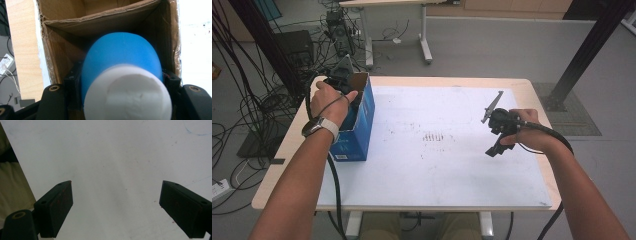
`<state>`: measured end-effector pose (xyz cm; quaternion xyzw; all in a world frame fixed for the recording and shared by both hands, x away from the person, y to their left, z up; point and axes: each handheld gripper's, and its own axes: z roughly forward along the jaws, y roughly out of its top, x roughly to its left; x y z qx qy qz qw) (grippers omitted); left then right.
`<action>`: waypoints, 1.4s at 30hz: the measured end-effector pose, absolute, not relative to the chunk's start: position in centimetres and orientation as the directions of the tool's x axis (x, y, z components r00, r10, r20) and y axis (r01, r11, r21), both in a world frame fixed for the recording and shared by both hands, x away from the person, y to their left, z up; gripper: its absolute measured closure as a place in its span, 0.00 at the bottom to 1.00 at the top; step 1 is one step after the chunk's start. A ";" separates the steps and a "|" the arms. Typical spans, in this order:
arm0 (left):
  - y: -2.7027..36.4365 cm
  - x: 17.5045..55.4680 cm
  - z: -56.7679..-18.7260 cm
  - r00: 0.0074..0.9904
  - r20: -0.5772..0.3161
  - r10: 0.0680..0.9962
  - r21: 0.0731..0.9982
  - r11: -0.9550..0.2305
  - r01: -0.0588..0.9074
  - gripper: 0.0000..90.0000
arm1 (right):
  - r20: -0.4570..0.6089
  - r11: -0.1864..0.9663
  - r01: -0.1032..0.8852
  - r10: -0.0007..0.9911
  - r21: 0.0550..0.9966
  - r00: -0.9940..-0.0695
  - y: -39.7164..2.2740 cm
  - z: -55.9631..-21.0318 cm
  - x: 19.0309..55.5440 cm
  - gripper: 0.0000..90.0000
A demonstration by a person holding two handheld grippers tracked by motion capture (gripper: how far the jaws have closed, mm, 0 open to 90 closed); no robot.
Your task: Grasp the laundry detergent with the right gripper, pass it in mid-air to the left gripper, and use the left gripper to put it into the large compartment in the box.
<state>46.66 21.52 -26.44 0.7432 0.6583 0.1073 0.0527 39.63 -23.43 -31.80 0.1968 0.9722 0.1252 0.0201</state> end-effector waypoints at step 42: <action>21.9 46.6 -27.6 0.122 0.084 0.989 0.214 -0.137 0.967 0.42 | 0.011 0.891 0.379 0.389 0.249 -0.921 -23.5 -32.0 39.5 0.13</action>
